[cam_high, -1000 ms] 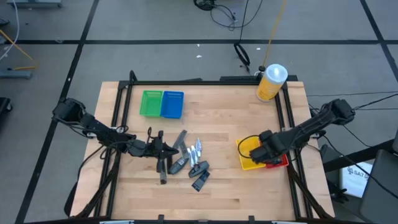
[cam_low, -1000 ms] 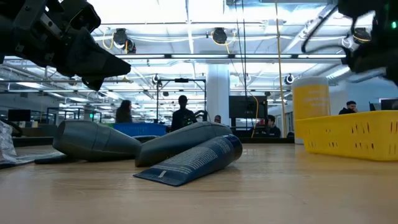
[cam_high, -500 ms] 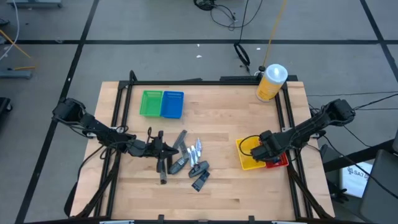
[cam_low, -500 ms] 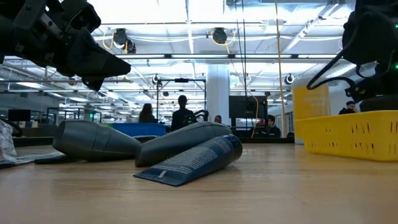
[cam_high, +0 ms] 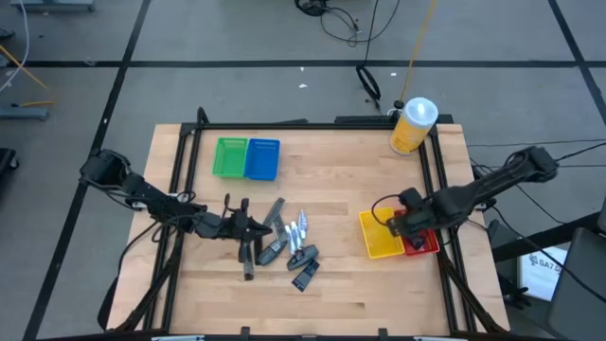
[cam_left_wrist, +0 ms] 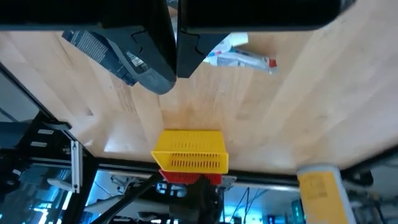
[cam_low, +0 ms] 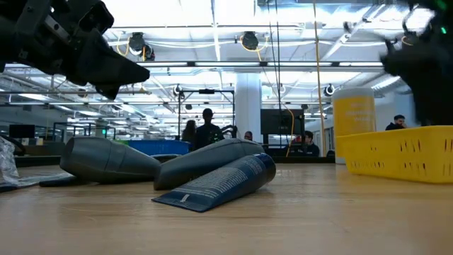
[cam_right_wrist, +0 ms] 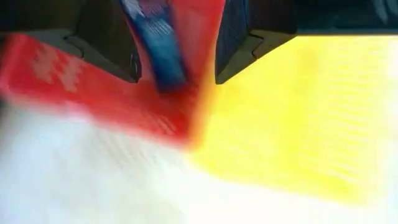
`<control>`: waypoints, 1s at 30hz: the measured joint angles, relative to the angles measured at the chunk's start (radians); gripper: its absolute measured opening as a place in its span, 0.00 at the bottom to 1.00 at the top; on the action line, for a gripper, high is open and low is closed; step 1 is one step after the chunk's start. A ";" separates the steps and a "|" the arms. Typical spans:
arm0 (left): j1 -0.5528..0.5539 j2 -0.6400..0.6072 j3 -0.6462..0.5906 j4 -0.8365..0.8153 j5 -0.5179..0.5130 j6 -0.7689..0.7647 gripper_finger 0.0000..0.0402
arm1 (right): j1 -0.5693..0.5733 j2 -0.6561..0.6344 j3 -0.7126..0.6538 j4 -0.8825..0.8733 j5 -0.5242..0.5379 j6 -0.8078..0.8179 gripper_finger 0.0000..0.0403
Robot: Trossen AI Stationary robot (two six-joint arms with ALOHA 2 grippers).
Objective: Pick & Place Travel size toiletries
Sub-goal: Put the black comb into the blue bin
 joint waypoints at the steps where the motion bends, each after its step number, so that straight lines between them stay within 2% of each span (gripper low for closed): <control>1: 0.000 0.000 0.000 0.013 0.000 0.019 0.02 | 0.004 -0.021 0.007 0.054 0.038 -0.044 0.49; 5: 0.000 0.000 0.000 0.087 0.000 0.136 0.02 | 0.024 -0.059 0.013 0.364 0.209 -0.351 0.47; 7: 0.002 0.000 0.000 0.131 0.000 0.223 0.02 | 0.031 -0.041 -0.002 0.599 0.283 -0.574 0.46; 9: 0.006 0.000 0.001 0.173 0.001 0.298 0.02 | 0.032 0.004 -0.046 0.880 0.310 -0.821 0.46; 11: 0.013 0.000 0.001 0.209 0.004 0.308 0.02 | 0.030 0.074 -0.107 1.201 0.291 -1.070 0.46; 13: 0.027 -0.001 0.004 0.221 0.003 0.307 0.02 | 0.023 0.171 -0.176 1.529 0.229 -1.298 0.46; 15: 0.043 -0.001 0.015 0.183 -0.014 0.304 0.02 | 0.014 0.281 -0.231 1.806 0.146 -1.430 0.46; 17: 0.057 -0.001 0.050 0.080 -0.071 0.270 0.03 | -0.001 0.393 -0.260 1.989 0.102 -1.479 0.46; 19: 0.080 -0.001 0.119 -0.119 -0.124 0.197 0.05 | -0.017 0.499 -0.264 2.092 0.108 -1.487 0.46; 23: 0.140 -0.001 0.323 -0.673 -0.129 0.043 0.15 | -0.052 0.693 -0.217 2.176 0.110 -1.476 0.46; 26: 0.204 0.035 0.469 -0.988 -0.105 -0.069 0.27 | -0.071 0.810 -0.162 2.212 0.153 -1.433 0.46; 28: 0.251 0.055 0.524 -1.119 -0.070 -0.151 0.36 | -0.077 0.876 -0.134 2.211 0.199 -1.404 0.46; 30: 0.299 0.083 0.554 -1.118 -0.006 -0.233 0.45 | -0.078 0.929 -0.116 2.211 0.265 -1.382 0.46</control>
